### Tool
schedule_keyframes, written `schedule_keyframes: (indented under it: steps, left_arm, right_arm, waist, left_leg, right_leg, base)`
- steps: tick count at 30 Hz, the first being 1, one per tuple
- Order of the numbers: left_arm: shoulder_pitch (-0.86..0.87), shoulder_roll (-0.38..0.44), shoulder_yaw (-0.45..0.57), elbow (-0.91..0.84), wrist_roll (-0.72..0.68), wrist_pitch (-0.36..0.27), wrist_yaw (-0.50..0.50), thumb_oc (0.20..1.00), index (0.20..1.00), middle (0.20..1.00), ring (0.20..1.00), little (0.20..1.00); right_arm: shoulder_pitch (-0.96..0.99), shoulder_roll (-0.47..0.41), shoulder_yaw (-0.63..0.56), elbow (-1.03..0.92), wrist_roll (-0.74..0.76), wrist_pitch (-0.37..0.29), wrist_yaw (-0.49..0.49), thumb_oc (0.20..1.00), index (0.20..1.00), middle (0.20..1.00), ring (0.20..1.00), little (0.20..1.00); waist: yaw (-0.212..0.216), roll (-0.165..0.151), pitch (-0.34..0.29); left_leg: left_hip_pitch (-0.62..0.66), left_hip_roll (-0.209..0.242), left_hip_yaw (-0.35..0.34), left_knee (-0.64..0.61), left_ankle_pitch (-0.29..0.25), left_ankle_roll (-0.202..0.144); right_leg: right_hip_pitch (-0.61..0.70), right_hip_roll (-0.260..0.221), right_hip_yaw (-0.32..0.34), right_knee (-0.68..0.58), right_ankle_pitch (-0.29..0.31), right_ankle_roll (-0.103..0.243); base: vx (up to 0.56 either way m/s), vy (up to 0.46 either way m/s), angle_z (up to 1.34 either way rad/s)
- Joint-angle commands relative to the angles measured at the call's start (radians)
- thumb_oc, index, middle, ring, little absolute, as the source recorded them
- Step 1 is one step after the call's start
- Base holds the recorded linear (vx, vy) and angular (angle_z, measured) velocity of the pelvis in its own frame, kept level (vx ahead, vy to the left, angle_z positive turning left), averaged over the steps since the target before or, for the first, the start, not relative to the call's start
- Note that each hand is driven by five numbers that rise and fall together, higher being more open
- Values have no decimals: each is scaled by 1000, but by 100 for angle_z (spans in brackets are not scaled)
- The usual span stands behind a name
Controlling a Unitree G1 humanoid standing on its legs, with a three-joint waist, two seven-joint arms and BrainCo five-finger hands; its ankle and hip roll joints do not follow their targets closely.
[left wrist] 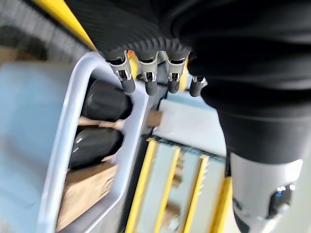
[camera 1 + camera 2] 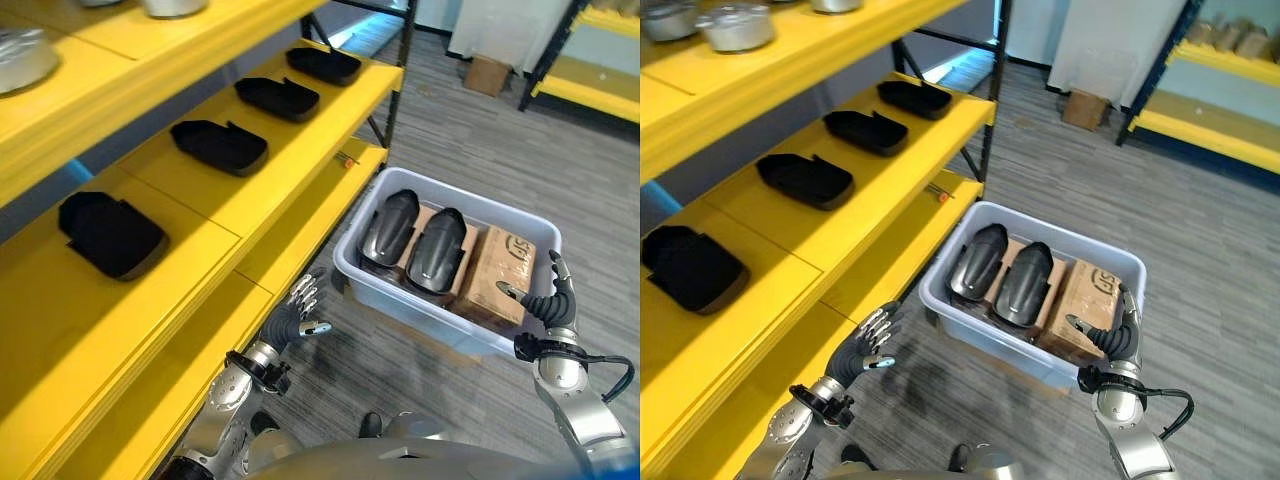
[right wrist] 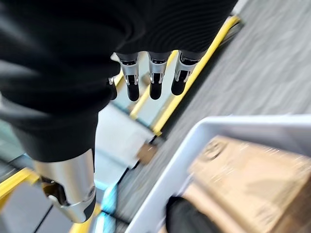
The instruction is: Move parts from the plastic box to the shelf.
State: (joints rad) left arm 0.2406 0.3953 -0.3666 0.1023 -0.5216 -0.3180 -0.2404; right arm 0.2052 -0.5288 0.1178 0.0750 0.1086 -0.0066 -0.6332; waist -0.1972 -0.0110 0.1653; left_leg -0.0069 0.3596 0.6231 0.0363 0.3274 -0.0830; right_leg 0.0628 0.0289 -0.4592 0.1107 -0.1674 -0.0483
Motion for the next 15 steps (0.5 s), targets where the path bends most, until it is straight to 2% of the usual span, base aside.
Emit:
schedule_keyframes:
  steps: [1,4,5,7,8,9,10,11,12,13,15]
  left_arm:
    - [-73,8,-5,-25,-16,-87,13,1000,1000,1000,1000,1000]
    - [-125,-7,-42,4,-31,-81,31,1000,1000,1000,1000,1000]
    - [-138,-11,-49,10,-36,-88,46,1000,1000,1000,1000,1000]
    - [-154,-19,-57,18,-36,-96,71,1000,1000,1000,1000,1000]
    - [-158,-24,-59,23,-37,-98,83,1000,1000,1000,1000,1000]
    - [-158,-28,-56,23,-42,-99,89,1000,1000,1000,1000,1000]
    - [-156,-31,-56,19,-40,-99,108,1000,1000,1000,1000,1000]
    - [-143,-36,-48,15,-22,-105,125,1000,1000,1000,1000,1000]
    - [-135,-39,-40,7,-25,-98,125,1000,1000,1000,1000,1000]
    - [-126,-40,-26,-1,-32,-81,106,1000,1000,1000,1000,1000]
    - [-114,-41,-8,0,-41,-64,72,1000,1000,1000,1000,1000]
  right_arm:
    - [-98,16,-64,-35,-27,-64,-85,1000,1000,1000,1000,1000]
    - [-94,7,-84,2,-50,-68,-65,1000,1000,1000,1000,1000]
    - [-97,1,-83,11,-59,-68,-48,1000,1000,1000,1000,1000]
    - [-109,-5,-72,29,-71,-78,-22,1000,1000,1000,1000,1000]
    - [-119,-9,-61,38,-74,-87,-10,1000,1000,1000,1000,1000]
    - [-129,-11,-50,39,-75,-92,0,1000,1000,1000,1000,1000]
    - [-143,-12,-34,42,-78,-93,14,1000,1000,1000,1000,1000]
    - [-157,-12,-12,43,-65,-93,34,1000,1000,1000,1000,1000]
    - [-158,-12,-7,40,-62,-95,48,1000,1000,1000,1000,1000]
    - [-155,-10,-4,33,-55,-97,53,1000,1000,1000,1000,1000]
    - [-143,0,-6,21,-38,-93,68,1000,1000,1000,1000,1000]
  waist:
    - [27,-17,74]
    - [-6,-15,75]
    - [-11,-16,70]
    - [-6,-18,63]
    - [1,-18,58]
    - [12,-14,54]
    - [26,-14,52]
    - [49,-18,48]
    - [59,-20,46]
    - [66,-21,40]
    - [69,-20,37]
  left_leg:
    - [82,32,50,-36,-117,-76]
    - [85,89,24,-23,-58,-113]
    - [88,90,-5,-19,-61,-115]
    - [76,86,-94,-2,-50,-119]
    - [65,73,-161,6,-52,-116]
    - [48,61,-208,8,-50,-92]
    - [32,24,-298,19,-65,-80]
    - [4,-39,-408,63,-95,-55]
    - [-8,-80,-446,89,-125,-39]
    - [-17,-120,-449,102,-161,-21]
    - [-36,-150,-442,110,-175,-12]
  right_leg:
    - [-31,-149,76,92,67,95]
    - [-83,-129,105,153,37,72]
    - [-93,-127,123,156,37,71]
    - [-103,-120,168,147,42,68]
    - [-105,-111,199,135,44,64]
    - [-114,-98,217,118,69,54]
    - [-112,-90,254,105,74,53]
    - [-100,-76,306,82,81,45]
    - [-92,-69,330,68,85,40]
    - [-81,-61,347,44,96,38]
    - [-61,-52,366,17,108,41]
  base:
    - [45,-356,-51]
    - [76,-323,-61]
    - [123,-230,-27]
    - [123,-149,-61]
    - [71,-119,-85]
    - [98,-104,-66]
    - [131,-122,-70]
    - [193,-128,-104]
    - [186,-141,-132]
    - [143,-111,-173]
    - [136,-70,-113]
